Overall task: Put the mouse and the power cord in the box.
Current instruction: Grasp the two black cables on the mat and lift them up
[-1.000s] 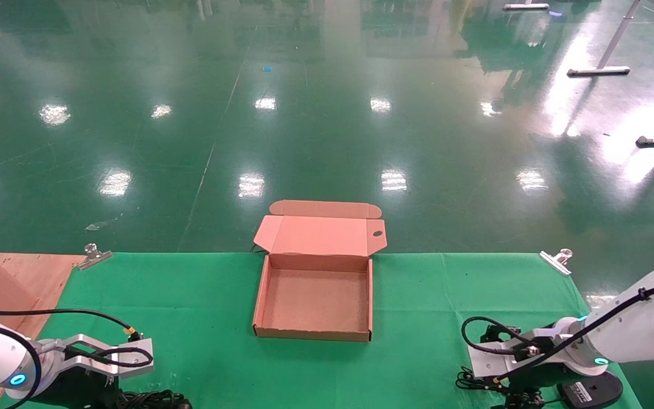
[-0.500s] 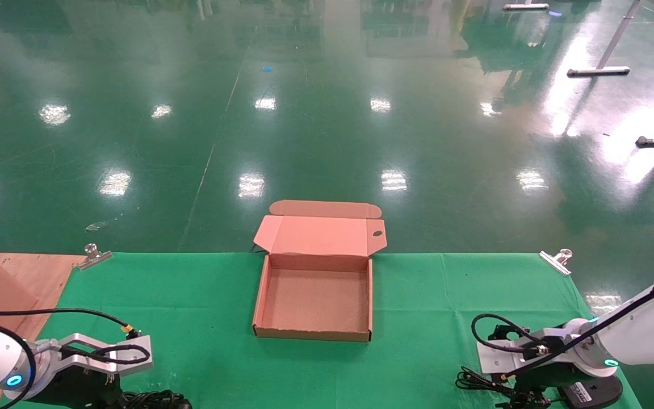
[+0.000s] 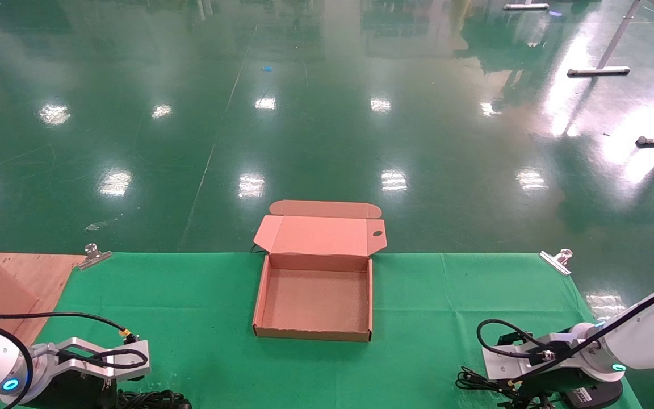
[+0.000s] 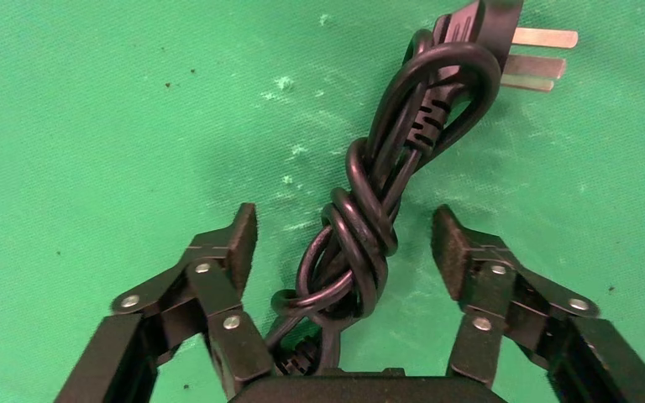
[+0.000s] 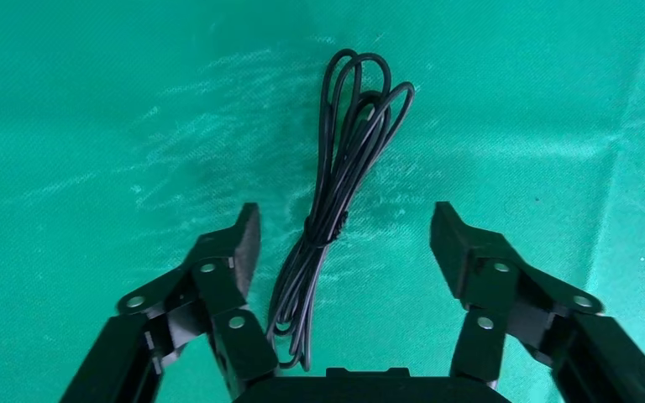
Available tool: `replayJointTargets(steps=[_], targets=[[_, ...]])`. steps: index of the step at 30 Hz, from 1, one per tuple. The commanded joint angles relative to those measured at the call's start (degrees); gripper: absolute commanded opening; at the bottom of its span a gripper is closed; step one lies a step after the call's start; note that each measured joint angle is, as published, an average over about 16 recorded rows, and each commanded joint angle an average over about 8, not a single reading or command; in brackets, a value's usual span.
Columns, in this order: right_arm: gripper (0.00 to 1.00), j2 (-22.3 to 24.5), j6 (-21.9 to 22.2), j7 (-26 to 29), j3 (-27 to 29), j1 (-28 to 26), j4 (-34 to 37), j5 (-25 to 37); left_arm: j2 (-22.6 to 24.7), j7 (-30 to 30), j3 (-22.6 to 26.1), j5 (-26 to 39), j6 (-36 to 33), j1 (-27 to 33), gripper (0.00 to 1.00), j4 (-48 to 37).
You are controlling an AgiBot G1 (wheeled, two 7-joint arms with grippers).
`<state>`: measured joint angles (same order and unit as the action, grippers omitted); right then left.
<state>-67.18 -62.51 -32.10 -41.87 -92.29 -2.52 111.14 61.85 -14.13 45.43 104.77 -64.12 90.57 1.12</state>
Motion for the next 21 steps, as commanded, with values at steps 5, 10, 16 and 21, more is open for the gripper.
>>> replayJointTargets(steps=[5, 10, 16, 21], targets=[[0.00, -0.28, -0.03, -0.77, 0.13, 0.00, 0.99, -0.19, -0.03, -0.29, -0.03, -0.04, 0.07, 0.12, 0.00, -0.42], [0.00, -0.60, -0.30, -1.02, 0.29, -0.06, 1.49, -0.43, -0.30, -0.53, -0.09, -0.13, -0.02, 0.40, 0.00, -0.59], [0.00, -1.07, -0.94, -1.10, 0.32, -0.16, 1.93, -0.48, -0.95, -1.10, -0.31, -0.43, -0.57, 0.63, 0.00, -0.72], [0.00, -1.22, -1.44, -1.28, 0.26, -0.20, 2.15, -0.40, -1.38, -1.47, -0.40, -0.55, -1.03, 0.65, 0.00, -0.86]])
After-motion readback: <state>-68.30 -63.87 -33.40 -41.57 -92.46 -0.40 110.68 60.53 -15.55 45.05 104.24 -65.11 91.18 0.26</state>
